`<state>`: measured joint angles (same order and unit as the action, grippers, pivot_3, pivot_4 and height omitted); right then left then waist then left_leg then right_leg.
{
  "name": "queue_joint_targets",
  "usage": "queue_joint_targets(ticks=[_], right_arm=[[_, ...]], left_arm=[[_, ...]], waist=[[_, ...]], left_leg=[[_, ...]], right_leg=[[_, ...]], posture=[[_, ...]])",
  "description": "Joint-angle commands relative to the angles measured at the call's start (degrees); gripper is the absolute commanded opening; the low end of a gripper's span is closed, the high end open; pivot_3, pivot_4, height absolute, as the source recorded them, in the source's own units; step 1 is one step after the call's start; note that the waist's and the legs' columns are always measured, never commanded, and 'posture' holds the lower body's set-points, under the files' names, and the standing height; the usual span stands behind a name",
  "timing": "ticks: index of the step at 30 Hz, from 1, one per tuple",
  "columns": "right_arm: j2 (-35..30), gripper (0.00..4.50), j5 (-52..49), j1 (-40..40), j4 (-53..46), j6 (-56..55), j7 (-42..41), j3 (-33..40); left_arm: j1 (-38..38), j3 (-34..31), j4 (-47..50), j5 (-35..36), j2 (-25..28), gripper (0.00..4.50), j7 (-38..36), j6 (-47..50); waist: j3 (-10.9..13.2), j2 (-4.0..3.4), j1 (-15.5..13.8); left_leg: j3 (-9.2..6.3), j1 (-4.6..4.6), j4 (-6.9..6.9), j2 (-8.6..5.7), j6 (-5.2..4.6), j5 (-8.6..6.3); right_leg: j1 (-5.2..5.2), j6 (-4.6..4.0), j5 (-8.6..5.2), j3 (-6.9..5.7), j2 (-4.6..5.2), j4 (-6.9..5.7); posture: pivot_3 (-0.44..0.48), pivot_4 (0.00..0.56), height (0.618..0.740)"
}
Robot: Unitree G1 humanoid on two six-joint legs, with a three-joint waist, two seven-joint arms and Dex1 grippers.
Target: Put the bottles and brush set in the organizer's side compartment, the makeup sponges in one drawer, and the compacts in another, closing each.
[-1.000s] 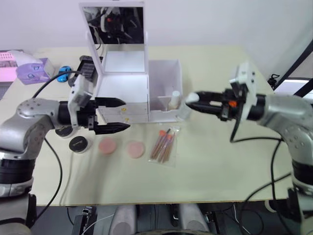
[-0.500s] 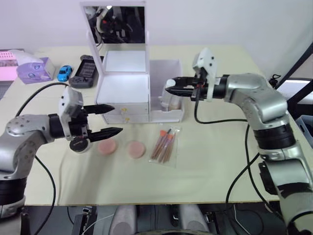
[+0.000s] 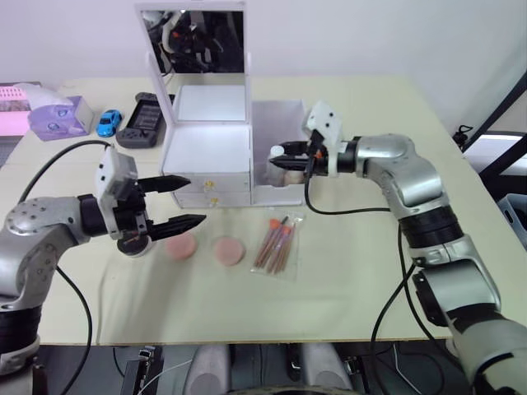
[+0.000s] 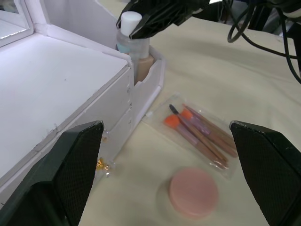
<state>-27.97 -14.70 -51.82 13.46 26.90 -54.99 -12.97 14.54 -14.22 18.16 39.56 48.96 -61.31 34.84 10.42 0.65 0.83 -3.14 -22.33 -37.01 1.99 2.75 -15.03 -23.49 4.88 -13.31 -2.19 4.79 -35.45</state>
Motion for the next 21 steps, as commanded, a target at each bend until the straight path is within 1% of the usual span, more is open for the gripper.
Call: queue_joint_targets(ticks=[1, 3, 7, 13, 16, 21], right_arm=[[0.48, 1.84, -0.09, -1.56, -1.79, -0.57, -0.22, 1.65], [0.35, 2.58, -0.15, -1.39, -2.70, -0.02, -0.35, 1.81], [-0.18, 4.46, -0.67, -1.09, -4.51, 0.82, -0.33, 2.65], [-2.11, 4.46, -3.85, 0.65, -10.82, 5.00, -1.15, 5.80], [-4.23, 4.46, -7.17, 1.39, -15.08, 8.34, -1.71, 9.10], [-9.30, 4.46, -10.65, 4.98, -18.36, 9.26, -3.75, 14.51]], left_arm=[[1.45, -0.40, 0.55, 0.60, 0.75, 4.50, -0.14, -0.34], [1.63, -0.24, 0.11, 0.34, 0.71, 4.50, -0.40, -0.59], [1.85, -0.04, -0.53, -0.04, 0.73, 4.50, -0.89, -0.93], [2.82, 0.64, -2.08, -0.67, 0.59, 4.50, -1.60, -1.81], [3.35, 1.03, -3.15, -0.99, 0.49, 4.50, -1.97, -2.46], [4.75, -0.25, -7.14, -1.43, 0.27, 4.50, -2.71, -4.49]], waist=[[0.00, 0.00, -0.04], [0.00, 0.00, -0.02], [0.00, 0.00, 0.02], [0.00, 0.00, -0.13], [0.00, 0.00, -0.19], [-0.01, 0.01, -0.21]], left_leg=[[0.00, 0.00, 0.00, 0.00, 0.00, 0.00], [0.00, 0.00, -0.01, 0.00, 0.00, 0.00], [0.00, 0.01, 0.01, 0.00, 0.00, 0.00], [0.00, 0.01, 0.00, 0.00, 0.00, 0.00], [0.00, -0.01, 0.00, 0.00, 0.00, 0.00], [-0.01, 0.01, 0.01, 0.00, 0.00, 0.00]], right_leg=[[0.00, 0.00, 0.00, 0.00, 0.00, 0.01], [0.01, 0.00, 0.00, 0.00, 0.00, 0.00], [0.00, 0.00, 0.00, 0.01, -0.01, -0.01], [0.01, 0.00, 0.00, 0.01, -0.01, 0.00], [0.02, 0.00, 0.00, 0.02, -0.01, 0.02], [0.01, -0.14, -0.08, 0.04, -0.03, 0.02]], posture=[[0.000, 0.150, 0.739], [0.000, 0.150, 0.739], [0.000, 0.150, 0.739], [0.000, 0.150, 0.739], [0.000, 0.150, 0.739], [0.000, 0.150, 0.739]])
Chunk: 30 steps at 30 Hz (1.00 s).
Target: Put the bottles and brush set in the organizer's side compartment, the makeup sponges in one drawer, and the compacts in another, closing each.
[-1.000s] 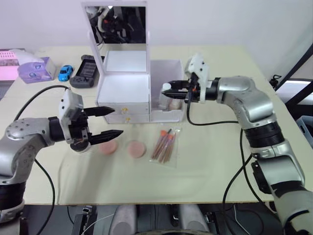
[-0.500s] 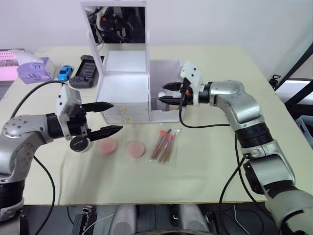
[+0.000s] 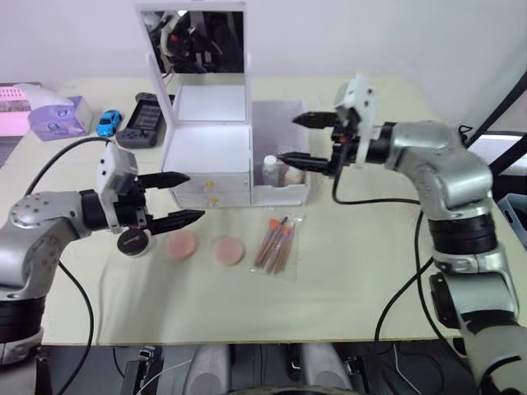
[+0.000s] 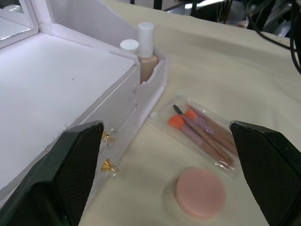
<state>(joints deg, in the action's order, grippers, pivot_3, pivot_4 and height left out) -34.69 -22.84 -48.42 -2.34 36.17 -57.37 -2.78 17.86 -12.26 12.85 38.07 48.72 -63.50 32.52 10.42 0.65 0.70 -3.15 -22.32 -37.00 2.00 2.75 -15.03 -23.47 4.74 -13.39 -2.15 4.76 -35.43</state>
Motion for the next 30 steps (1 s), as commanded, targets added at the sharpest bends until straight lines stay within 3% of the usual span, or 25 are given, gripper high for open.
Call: queue_joint_targets(ticks=[1, 8, 13, 18, 23, 30], right_arm=[[-5.04, 4.46, -2.48, 3.88, -2.67, -1.36, -2.29, 6.48], [-15.61, 4.46, -1.55, 19.95, -0.65, -10.21, -4.59, 18.14], [-17.09, 4.46, -1.47, 33.50, 0.74, -14.68, -3.91, 27.35], [-15.44, 4.46, 0.01, 45.44, 2.36, -20.15, -2.39, 33.07], [-14.77, 4.46, -0.03, 49.91, 4.31, -23.36, -1.39, 34.41], [-16.17, 4.46, -2.69, 48.66, 3.14, -20.58, -2.24, 33.34]], left_arm=[[1.86, -3.35, -4.36, -0.45, 1.03, 4.50, -0.91, -3.25], [2.70, -8.96, -24.83, -5.94, 6.86, 4.50, -5.63, -13.93], [-0.44, -11.21, -34.87, -9.51, 10.94, 4.50, -8.01, -19.43], [-3.86, -14.60, -44.20, -10.83, 11.08, 4.50, -7.63, -24.13], [-4.47, -16.51, -52.53, -11.66, 11.29, 4.50, -7.23, -28.00], [-3.86, -15.13, -46.23, -10.22, 10.39, 4.50, -8.74, -26.94]], waist=[[0.00, 0.01, -0.09], [0.00, 0.01, 0.22], [-0.01, 0.01, 0.16], [-0.01, 0.01, -0.11], [-0.03, 0.04, 0.03], [-0.03, 0.03, -0.09]], left_leg=[[-0.01, 0.01, 0.00, 0.00, 0.00, 0.00], [0.11, 0.00, 0.03, -0.01, -0.01, 0.00], [0.12, 0.08, 0.09, 0.03, -0.01, -0.01], [0.24, 0.08, 0.04, 0.02, -0.01, -0.01], [0.28, 0.15, 0.02, 0.05, 0.00, -0.01], [0.32, 0.25, 0.02, 0.09, 0.01, -0.01]], right_leg=[[0.02, 0.00, 0.00, 0.00, 0.00, 0.00], [0.00, 0.00, -0.01, 0.11, 0.00, 0.10], [0.00, -0.01, -0.02, 0.15, -0.04, 0.06], [0.01, -0.02, -0.03, 0.26, -0.01, 0.07], [0.02, 0.11, -0.10, 0.29, -0.01, 0.07], [0.04, 0.03, -0.05, 0.30, -0.02, 0.03]], posture=[[0.000, 0.150, 0.739], [0.000, 0.150, 0.739], [0.000, 0.150, 0.739], [0.000, 0.150, 0.739], [0.000, 0.150, 0.739], [0.000, 0.150, 0.739]])
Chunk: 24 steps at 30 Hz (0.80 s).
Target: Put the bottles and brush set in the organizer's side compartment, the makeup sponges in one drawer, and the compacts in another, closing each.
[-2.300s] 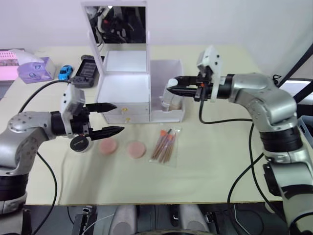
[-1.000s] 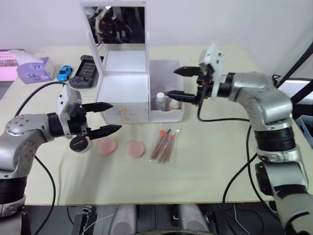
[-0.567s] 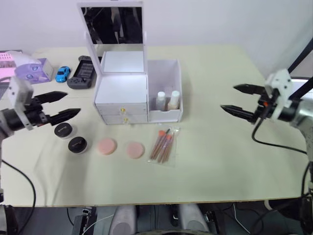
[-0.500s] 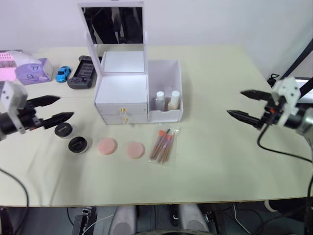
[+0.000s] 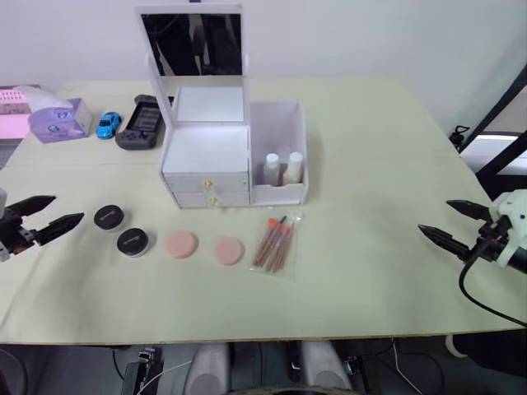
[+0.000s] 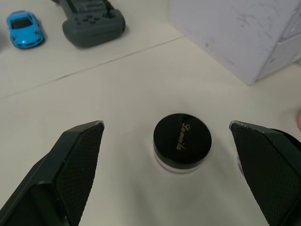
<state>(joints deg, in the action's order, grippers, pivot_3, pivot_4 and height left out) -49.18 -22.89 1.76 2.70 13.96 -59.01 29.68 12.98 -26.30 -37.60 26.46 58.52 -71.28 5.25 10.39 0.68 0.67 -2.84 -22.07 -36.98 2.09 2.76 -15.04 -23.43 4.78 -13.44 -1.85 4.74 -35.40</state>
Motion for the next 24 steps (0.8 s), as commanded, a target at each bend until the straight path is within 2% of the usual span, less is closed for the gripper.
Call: queue_joint_targets(ticks=[1, 4, 6, 10, 12, 14, 17, 20, 24], right_arm=[[-1.97, 4.46, -3.54, -1.86, -2.82, 3.11, -1.00, 0.63], [-2.13, 4.46, -8.66, -3.54, -7.66, 10.51, -0.58, 0.01], [-2.15, 4.46, -15.97, -5.44, -13.18, 20.54, 1.35, -0.63], [-1.02, 4.46, -24.96, -8.77, -25.21, 32.32, 8.40, -3.81], [-0.29, 4.46, -30.88, -10.49, -29.74, 37.37, 11.75, -5.06], [1.01, 4.46, -34.98, -12.26, -33.49, 40.99, 16.55, -6.90], [3.00, 4.46, -35.92, -13.65, -38.16, 44.25, 24.30, -10.74], [4.75, 4.50, -43.06, -12.77, -39.02, 51.72, 32.09, -13.29], [4.92, 4.50, -56.51, -13.66, -34.06, 58.56, 42.18, -15.47]], left_arm=[[1.34, -0.69, 5.78, 1.82, 0.41, 4.50, -1.48, 1.12], [1.73, 0.57, 13.88, 4.83, -0.62, 4.50, -2.41, 7.07], [-0.56, 3.21, 24.17, 8.01, -0.78, 4.50, -3.77, 14.06], [-0.61, 8.23, 41.31, 16.80, -0.36, 4.50, -3.45, 29.05], [0.32, 11.46, 46.99, 18.68, 0.61, 4.50, -4.49, 33.05], [2.64, 15.71, 51.60, 18.90, 0.43, 4.50, -3.39, 36.15], [7.11, 21.45, 56.98, 20.67, -1.62, 4.50, 2.01, 44.07], [12.42, 27.63, 62.33, 21.57, -5.47, 3.20, 10.11, 53.10], [18.41, 32.35, 61.96, 25.10, -9.87, 1.12, 14.31, 63.79]], waist=[[0.00, 0.00, -0.12], [0.00, 0.00, -0.11], [0.01, -0.01, -0.03], [0.01, 0.00, 0.02], [0.01, 0.00, -0.02], [0.00, 0.02, -0.04], [0.01, 0.02, -0.25], [-0.01, 0.15, -0.30], [0.03, 0.30, -0.09]], left_leg=[[0.00, -0.01, 0.01, 0.00, 0.00, 0.00], [0.00, -0.05, 0.01, 0.00, 0.00, 0.00], [0.00, -0.05, 0.01, 0.00, 0.00, 0.00], [0.01, -0.06, 0.01, 0.02, 0.00, 0.00], [0.00, -0.07, 0.02, 0.03, 0.00, 0.00], [-0.01, -0.06, 0.01, 0.03, 0.00, 0.00], [-0.04, -0.10, -0.02, 0.01, 0.00, 0.00], [-0.11, -0.19, -0.07, -0.07, 0.00, 0.00], [-0.16, -0.24, -0.07, -0.12, -0.01, 0.00]], right_leg=[[0.00, -0.06, 0.04, 0.00, 0.00, 0.00], [0.00, -0.17, 0.10, 0.01, 0.00, 0.01], [0.01, -0.17, 0.11, 0.02, 0.00, 0.01], [0.00, -0.17, 0.10, 0.07, -0.03, 0.02], [-0.01, -0.17, 0.10, 0.07, -0.05, 0.01], [-0.01, -0.17, 0.09, 0.07, -0.06, 0.03], [0.00, -0.14, 0.07, 0.07, -0.07, 0.05], [0.02, -0.11, 0.06, 0.11, -0.06, 0.09], [0.02, -0.10, 0.07, 0.13, -0.07, 0.10]], posture=[[0.000, 0.150, 0.739], [0.000, 0.150, 0.739], [0.000, 0.150, 0.739], [0.000, 0.150, 0.739], [0.000, 0.150, 0.739], [0.000, 0.150, 0.739], [0.000, 0.150, 0.739], [0.000, 0.150, 0.739], [0.000, 0.150, 0.739]])
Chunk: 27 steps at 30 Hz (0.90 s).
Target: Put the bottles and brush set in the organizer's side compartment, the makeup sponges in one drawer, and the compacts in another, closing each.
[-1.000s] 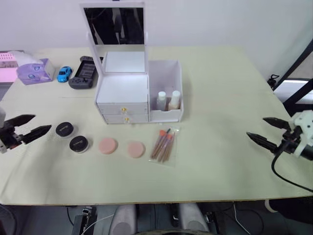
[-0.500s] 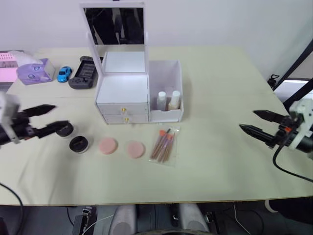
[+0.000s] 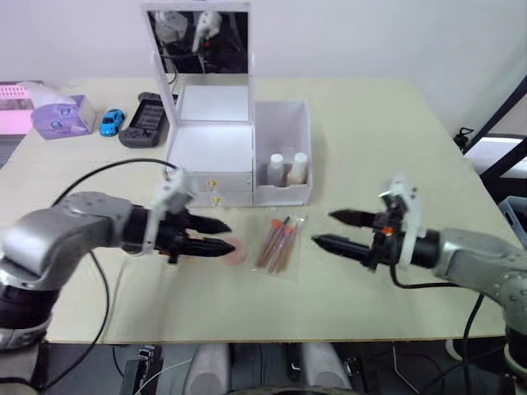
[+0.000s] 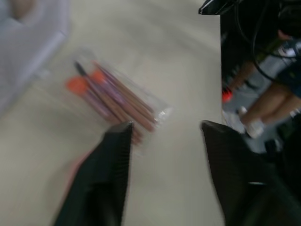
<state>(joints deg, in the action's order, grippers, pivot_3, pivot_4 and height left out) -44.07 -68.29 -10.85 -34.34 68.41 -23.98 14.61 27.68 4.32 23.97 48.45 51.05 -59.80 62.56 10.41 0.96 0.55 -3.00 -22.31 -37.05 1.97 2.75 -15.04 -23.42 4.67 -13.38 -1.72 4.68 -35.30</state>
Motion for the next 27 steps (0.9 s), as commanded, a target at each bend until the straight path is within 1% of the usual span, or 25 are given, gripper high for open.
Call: queue_joint_targets(ticks=[1, 2, 3, 7, 10, 12, 17, 22, 27], right_arm=[[-0.22, 4.50, -14.96, -1.60, 5.06, 5.01, 9.95, -1.45], [0.28, 4.50, -17.87, -2.49, 7.51, 5.44, 13.10, -2.85], [0.77, 4.50, -21.27, -3.26, 10.08, 5.14, 16.62, -4.31], [2.18, 4.50, -31.38, -5.18, 16.91, 1.87, 28.44, -9.51], [2.73, 4.50, -36.82, -6.25, 19.47, -0.85, 34.57, -12.49], [3.08, 4.50, -38.50, -6.82, 21.32, -1.98, 37.19, -14.24], [4.40, 4.50, -39.75, -8.80, 25.28, -3.44, 40.13, -17.67], [6.31, 4.50, -36.45, -11.67, 29.70, -1.97, 40.65, -20.82], [9.09, 4.50, -32.55, -14.11, 33.77, -0.40, 39.30, -22.03]], left_arm=[[4.89, 2.91, -0.17, 3.05, -3.69, 0.60, 3.48, 7.55], [5.63, 3.90, -0.83, 2.05, -5.22, 0.13, 4.50, 7.47], [6.31, 4.71, -1.61, 1.24, -6.58, 0.05, 5.52, 7.64], [7.28, 8.47, -3.86, -3.26, -10.00, 0.05, 8.86, 6.06], [7.14, 9.69, -4.88, -5.34, -11.86, 0.05, 10.52, 5.08], [6.74, 11.44, -5.60, -7.85, -12.34, 0.05, 11.48, 3.77], [5.76, 14.00, -6.07, -11.75, -12.95, 0.05, 12.95, 2.47], [5.40, 15.93, -6.33, -15.13, -12.89, 0.05, 14.48, 2.49], [5.06, 17.75, -6.77, -18.30, -13.19, 0.05, 16.41, 2.78]], waist=[[0.02, 0.04, 0.04], [0.02, 0.04, 0.12], [0.02, 0.04, 0.22], [0.02, 0.05, 0.18], [0.02, 0.04, 0.14], [0.02, 0.05, 0.11], [0.02, 0.05, 0.08], [0.02, 0.05, 0.10], [-0.02, 0.07, 0.23]], left_leg=[[-0.02, 0.01, 0.00, 0.00, 0.00, 0.00], [-0.02, 0.01, 0.00, 0.00, -0.01, 0.00], [-0.03, 0.02, 0.00, 0.00, -0.01, 0.00], [-0.13, 0.09, -0.01, 0.00, -0.02, 0.01], [-0.17, 0.03, 0.01, 0.00, -0.02, 0.01], [-0.17, -0.01, 0.00, -0.02, -0.02, 0.01], [-0.19, -0.03, 0.00, -0.04, -0.02, 0.01], [-0.21, -0.02, -0.02, -0.04, -0.03, 0.01], [-0.22, 0.01, -0.01, -0.04, -0.03, 0.01]], right_leg=[[0.00, 0.00, 0.00, 0.00, 0.00, 0.00], [0.00, 0.00, 0.00, -0.01, -0.01, -0.01], [0.00, 0.00, 0.00, -0.01, -0.02, -0.02], [0.01, -0.03, 0.00, -0.01, -0.11, -0.08], [-0.02, -0.04, 0.00, -0.02, -0.13, -0.08], [-0.02, -0.03, -0.01, -0.01, -0.11, -0.03], [-0.02, -0.02, 0.00, -0.01, -0.11, -0.01], [-0.02, -0.02, 0.00, -0.01, -0.12, -0.03], [-0.01, -0.02, 0.00, -0.01, -0.13, -0.06]], posture=[[0.000, 0.150, 0.739], [0.000, 0.150, 0.739], [0.000, 0.150, 0.739], [0.000, 0.150, 0.739], [0.000, 0.150, 0.739], [0.000, 0.150, 0.739], [0.000, 0.150, 0.739], [0.000, 0.150, 0.739], [0.000, 0.150, 0.739]])
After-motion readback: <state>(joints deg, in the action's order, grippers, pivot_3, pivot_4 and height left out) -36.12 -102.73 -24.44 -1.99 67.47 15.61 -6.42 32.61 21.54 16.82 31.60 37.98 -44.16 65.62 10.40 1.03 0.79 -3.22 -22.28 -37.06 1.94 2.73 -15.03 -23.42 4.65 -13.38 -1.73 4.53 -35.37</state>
